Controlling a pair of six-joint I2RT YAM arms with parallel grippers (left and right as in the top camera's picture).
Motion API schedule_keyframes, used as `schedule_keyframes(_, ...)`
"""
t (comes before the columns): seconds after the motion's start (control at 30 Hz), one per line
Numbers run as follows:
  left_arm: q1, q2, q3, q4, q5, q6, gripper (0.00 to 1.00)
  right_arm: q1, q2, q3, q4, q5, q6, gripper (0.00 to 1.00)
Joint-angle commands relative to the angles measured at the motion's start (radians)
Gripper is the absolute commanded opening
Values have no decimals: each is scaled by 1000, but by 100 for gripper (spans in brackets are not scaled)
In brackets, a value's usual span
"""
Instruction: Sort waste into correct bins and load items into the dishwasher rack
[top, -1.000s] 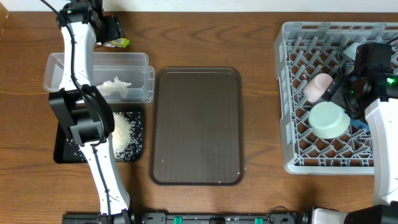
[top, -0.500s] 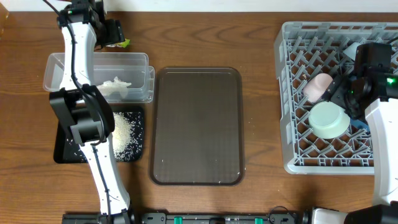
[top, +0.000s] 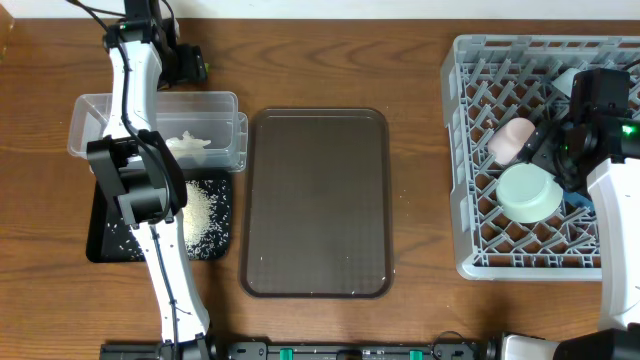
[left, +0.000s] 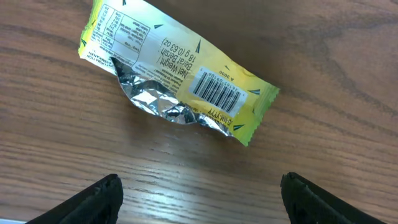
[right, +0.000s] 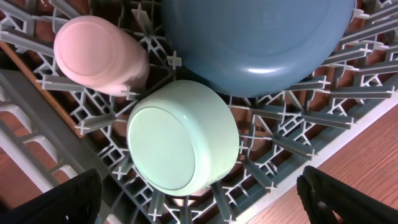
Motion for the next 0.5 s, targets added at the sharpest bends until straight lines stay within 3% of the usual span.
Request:
schedule_keyframes(0.0,5,4,20,10,-12,2,84,0,1,6,0,10,15,99)
schedule_keyframes(0.3,5,4,20,104,-12,-32,84,0,1,6,0,10,15,99)
schedule_keyframes(0.47,5,12,20,65,-28,-31,84,0,1,6,1,10,15,99)
